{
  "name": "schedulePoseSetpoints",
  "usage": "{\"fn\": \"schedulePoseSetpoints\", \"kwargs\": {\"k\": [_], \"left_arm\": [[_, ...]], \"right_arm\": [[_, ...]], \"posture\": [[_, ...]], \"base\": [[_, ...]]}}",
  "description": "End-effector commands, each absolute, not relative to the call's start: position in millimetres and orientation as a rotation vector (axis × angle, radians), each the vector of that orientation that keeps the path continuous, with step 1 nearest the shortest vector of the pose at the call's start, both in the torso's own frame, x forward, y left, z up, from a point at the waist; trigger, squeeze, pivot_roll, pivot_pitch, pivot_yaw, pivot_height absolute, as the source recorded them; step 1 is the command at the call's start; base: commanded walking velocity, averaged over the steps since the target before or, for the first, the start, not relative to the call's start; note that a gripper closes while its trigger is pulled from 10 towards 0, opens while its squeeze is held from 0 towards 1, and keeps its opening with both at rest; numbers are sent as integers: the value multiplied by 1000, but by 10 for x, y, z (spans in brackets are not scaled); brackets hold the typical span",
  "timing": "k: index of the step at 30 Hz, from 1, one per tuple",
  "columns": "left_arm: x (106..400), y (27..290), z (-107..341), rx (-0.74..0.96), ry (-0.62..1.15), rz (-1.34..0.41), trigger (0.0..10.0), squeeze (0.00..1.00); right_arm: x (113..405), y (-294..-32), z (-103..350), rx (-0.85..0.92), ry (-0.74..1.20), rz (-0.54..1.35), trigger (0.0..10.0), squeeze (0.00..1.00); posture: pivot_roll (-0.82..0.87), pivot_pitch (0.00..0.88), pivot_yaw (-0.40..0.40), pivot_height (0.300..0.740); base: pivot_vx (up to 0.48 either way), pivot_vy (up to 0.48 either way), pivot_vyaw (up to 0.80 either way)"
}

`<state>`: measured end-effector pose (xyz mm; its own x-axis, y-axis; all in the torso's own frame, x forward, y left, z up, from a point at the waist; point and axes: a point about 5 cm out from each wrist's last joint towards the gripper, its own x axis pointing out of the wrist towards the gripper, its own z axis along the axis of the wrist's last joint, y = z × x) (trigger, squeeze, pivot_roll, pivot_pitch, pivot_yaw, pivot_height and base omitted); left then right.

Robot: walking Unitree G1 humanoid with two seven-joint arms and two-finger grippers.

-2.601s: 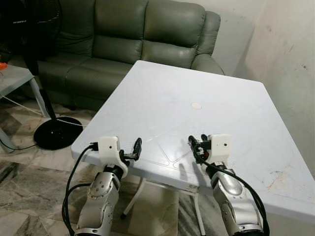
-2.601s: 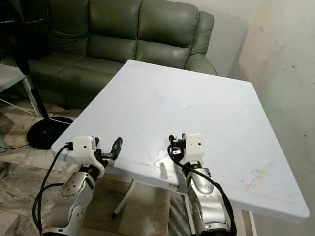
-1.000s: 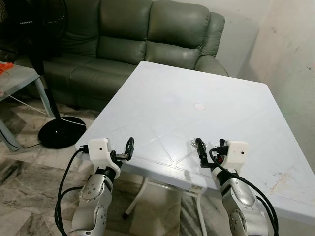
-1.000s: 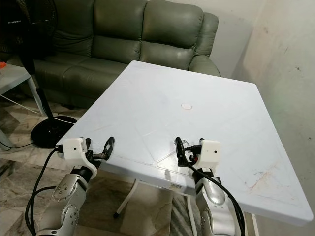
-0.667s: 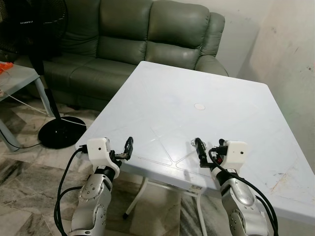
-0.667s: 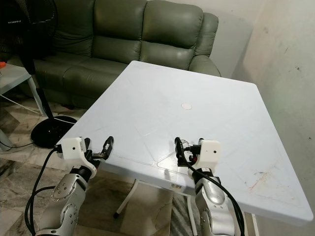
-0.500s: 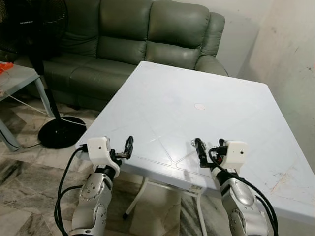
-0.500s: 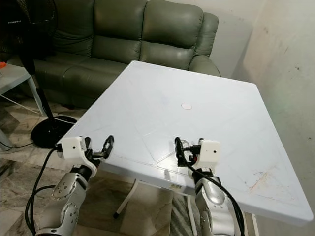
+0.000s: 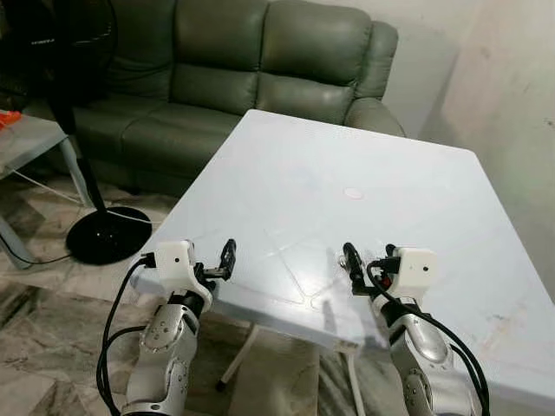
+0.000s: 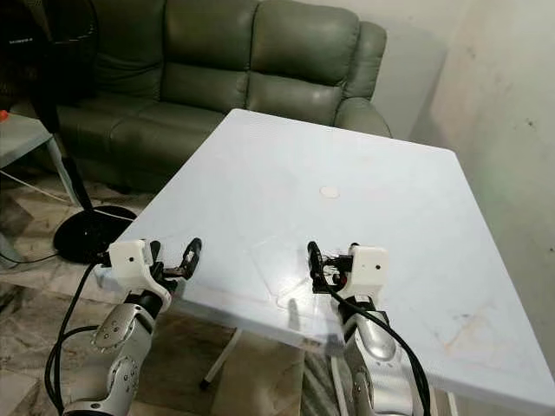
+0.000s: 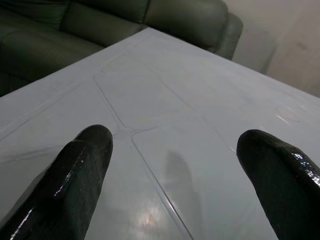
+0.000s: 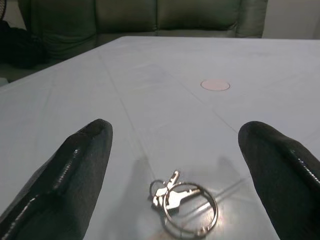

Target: Hang keys on a hook

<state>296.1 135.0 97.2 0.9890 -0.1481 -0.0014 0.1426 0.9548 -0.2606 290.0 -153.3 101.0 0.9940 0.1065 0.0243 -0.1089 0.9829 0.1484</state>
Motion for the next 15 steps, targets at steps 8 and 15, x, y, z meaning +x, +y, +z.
{"fn": "schedulePoseSetpoints", "kwargs": {"k": [8,15], "left_arm": [[2969,1309,979,-269,28,-171,10000,0],[2967,1306,981,-269,27,-173,10000,0]], "right_arm": [[2906,-1549,1043,140,-31,99,10000,0],[2902,-1548,1039,139,-29,100,10000,0]], "posture": [[41,37,-87,740],[41,37,-87,740]], "base": [[336,0,0],[333,0,0]]}}
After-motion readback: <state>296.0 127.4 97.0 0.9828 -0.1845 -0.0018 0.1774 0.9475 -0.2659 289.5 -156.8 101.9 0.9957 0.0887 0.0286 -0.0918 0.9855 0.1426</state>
